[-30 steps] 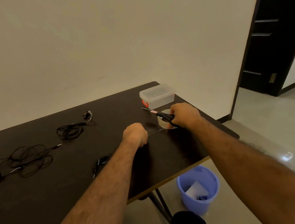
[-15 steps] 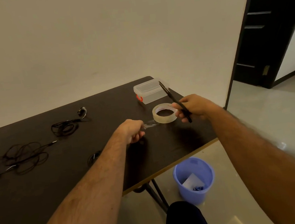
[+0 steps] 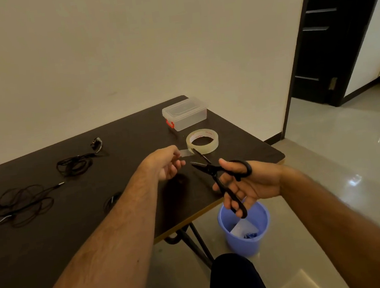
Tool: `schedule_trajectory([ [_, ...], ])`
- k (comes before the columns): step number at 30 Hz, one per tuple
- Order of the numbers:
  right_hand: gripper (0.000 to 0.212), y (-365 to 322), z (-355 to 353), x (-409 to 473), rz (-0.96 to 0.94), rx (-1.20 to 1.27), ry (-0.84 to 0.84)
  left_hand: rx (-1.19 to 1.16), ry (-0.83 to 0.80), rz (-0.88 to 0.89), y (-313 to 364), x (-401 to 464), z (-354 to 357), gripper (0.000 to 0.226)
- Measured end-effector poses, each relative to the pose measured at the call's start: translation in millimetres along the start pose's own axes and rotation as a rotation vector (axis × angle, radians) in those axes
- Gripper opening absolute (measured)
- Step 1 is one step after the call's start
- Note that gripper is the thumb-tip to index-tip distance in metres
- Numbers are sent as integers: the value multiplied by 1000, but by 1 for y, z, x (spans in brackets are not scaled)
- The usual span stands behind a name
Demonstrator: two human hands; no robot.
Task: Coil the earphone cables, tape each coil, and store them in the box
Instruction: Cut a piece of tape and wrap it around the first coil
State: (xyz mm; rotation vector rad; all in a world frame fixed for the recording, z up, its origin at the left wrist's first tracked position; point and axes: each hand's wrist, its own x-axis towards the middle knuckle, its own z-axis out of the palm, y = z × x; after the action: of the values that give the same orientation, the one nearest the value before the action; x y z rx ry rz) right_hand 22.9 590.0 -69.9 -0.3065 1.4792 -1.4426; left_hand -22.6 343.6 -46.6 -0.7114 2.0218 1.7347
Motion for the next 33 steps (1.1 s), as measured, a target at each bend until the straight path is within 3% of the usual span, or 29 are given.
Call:
schedule_trajectory([
  [20, 74, -16, -2, 29, -76, 15, 102, -146, -25, -32, 1, 0, -3, 14],
  [33, 70, -18, 4, 29, -81, -101, 249, -38, 21, -33, -2, 2, -6, 19],
])
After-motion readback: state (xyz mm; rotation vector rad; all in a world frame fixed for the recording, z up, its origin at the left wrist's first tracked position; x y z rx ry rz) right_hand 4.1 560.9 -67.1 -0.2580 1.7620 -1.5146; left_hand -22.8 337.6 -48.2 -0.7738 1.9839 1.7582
